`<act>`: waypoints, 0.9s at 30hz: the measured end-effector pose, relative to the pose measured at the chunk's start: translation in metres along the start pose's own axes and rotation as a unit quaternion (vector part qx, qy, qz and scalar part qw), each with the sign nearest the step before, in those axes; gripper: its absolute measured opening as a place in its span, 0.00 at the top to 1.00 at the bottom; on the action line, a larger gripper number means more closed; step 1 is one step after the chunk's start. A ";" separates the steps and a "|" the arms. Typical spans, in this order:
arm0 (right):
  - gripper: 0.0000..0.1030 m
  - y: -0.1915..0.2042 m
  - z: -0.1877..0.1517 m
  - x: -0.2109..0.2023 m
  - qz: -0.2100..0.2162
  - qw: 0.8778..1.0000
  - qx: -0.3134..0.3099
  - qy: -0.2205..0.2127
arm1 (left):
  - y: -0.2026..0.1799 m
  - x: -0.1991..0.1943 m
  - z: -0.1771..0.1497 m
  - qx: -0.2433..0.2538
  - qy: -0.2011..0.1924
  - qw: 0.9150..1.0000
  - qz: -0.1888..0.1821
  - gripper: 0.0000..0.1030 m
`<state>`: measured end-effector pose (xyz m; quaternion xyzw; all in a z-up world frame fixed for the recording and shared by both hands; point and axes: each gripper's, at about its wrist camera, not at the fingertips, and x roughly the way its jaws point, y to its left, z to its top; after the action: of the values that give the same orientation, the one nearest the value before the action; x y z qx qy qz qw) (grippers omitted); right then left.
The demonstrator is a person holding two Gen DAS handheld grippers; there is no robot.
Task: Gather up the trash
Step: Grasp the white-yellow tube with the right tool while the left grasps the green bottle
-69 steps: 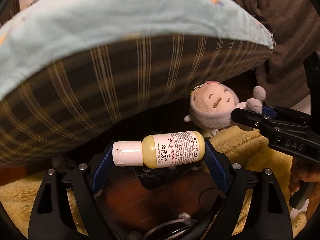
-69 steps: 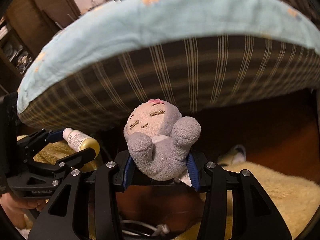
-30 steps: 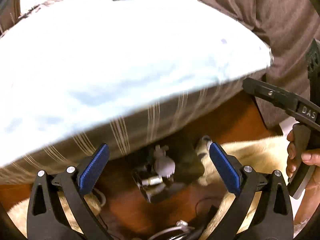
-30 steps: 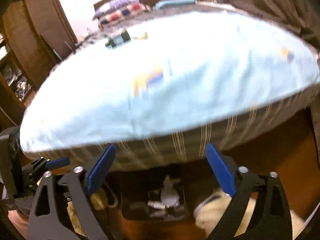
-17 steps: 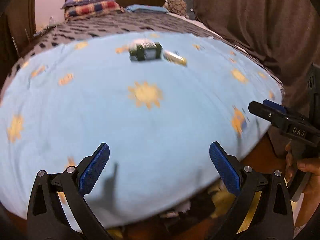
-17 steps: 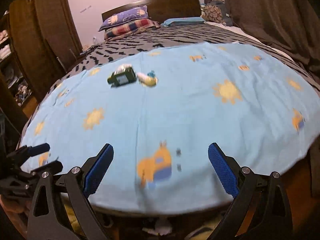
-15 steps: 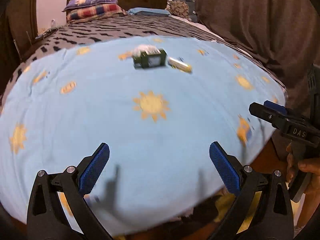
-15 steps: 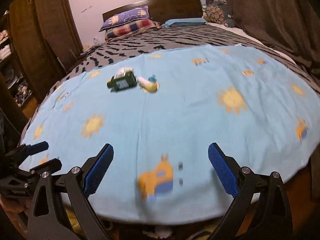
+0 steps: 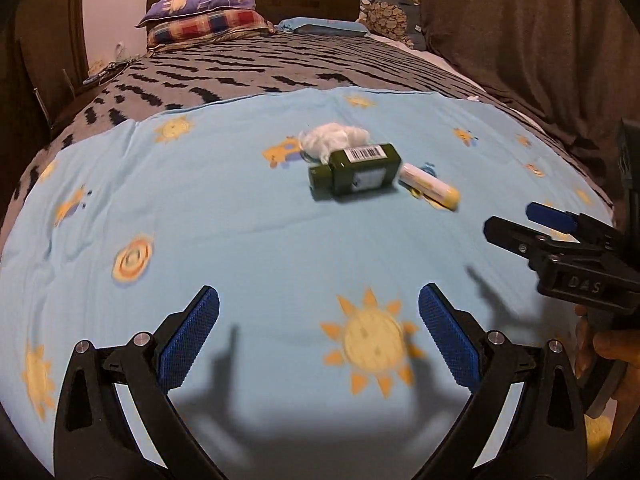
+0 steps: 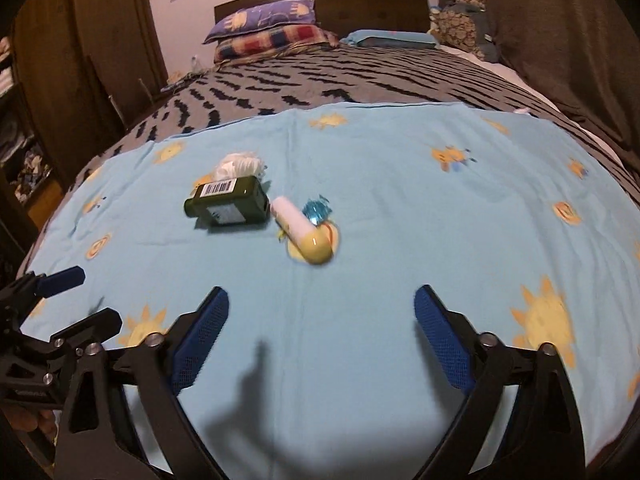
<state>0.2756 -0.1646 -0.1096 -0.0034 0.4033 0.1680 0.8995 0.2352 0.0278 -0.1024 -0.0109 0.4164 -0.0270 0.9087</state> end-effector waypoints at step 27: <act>0.78 -0.016 0.032 0.018 0.018 1.000 -0.003 -0.016 | -0.010 0.071 0.063 0.000 -0.001 1.000 -0.015 0.08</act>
<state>0.3150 -0.1700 -0.1036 0.0032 0.3886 0.1853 0.9026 0.3288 0.0139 -0.1146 -0.0174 0.4154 -0.0400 0.9086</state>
